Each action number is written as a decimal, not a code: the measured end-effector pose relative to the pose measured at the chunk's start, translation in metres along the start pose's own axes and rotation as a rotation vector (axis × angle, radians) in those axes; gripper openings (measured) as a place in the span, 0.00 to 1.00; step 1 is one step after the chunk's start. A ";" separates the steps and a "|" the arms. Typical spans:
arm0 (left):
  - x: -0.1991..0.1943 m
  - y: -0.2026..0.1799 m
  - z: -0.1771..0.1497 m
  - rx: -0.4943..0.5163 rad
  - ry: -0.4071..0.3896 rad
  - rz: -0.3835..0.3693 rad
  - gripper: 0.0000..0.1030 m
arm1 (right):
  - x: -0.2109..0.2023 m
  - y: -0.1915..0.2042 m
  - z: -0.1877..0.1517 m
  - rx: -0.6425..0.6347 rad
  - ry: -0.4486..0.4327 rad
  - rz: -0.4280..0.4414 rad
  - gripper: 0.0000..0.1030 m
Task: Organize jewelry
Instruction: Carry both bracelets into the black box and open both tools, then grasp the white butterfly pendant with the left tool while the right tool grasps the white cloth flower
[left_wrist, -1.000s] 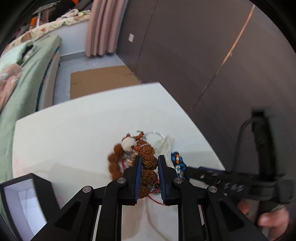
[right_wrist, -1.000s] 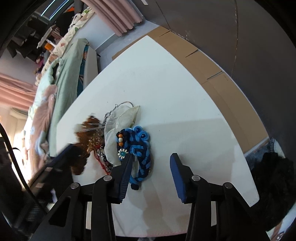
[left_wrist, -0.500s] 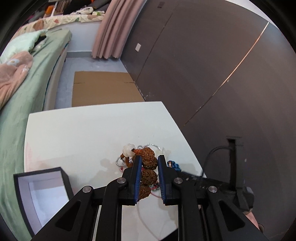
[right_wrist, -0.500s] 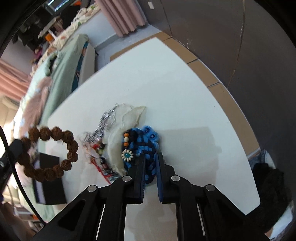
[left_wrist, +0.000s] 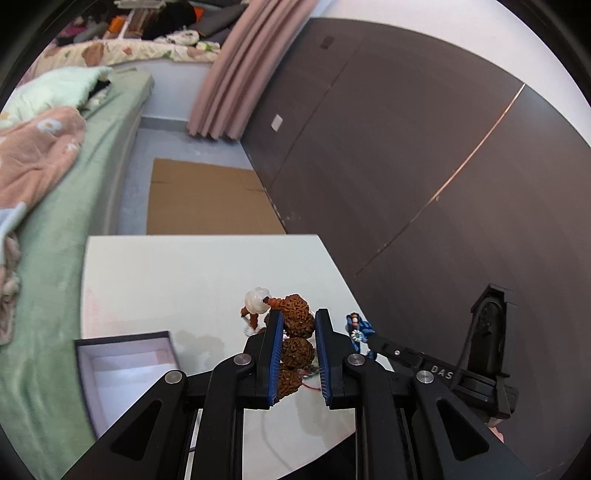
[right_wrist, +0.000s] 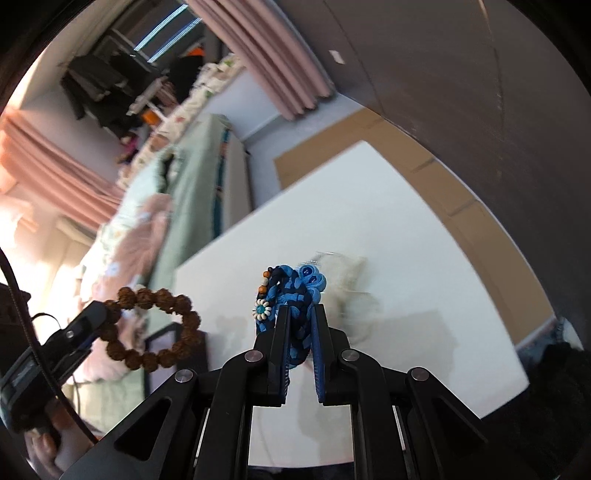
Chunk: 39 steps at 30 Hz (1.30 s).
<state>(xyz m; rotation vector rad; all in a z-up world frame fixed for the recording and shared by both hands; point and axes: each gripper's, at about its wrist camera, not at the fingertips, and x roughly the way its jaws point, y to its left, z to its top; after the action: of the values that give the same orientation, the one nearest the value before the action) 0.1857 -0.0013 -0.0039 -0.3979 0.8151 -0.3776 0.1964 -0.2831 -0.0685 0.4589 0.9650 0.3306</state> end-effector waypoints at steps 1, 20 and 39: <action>-0.005 0.003 0.000 -0.003 -0.008 0.010 0.18 | 0.000 0.004 -0.001 -0.008 -0.006 0.015 0.11; -0.055 0.082 -0.010 -0.163 -0.037 0.059 0.32 | 0.040 0.085 -0.021 -0.118 0.026 0.202 0.11; -0.077 0.108 -0.008 -0.227 -0.145 0.175 0.71 | 0.084 0.135 -0.041 -0.173 0.138 0.255 0.63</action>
<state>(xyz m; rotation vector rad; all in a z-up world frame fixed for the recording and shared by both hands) 0.1493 0.1266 -0.0133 -0.5545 0.7469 -0.0911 0.1973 -0.1193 -0.0786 0.4052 1.0039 0.6784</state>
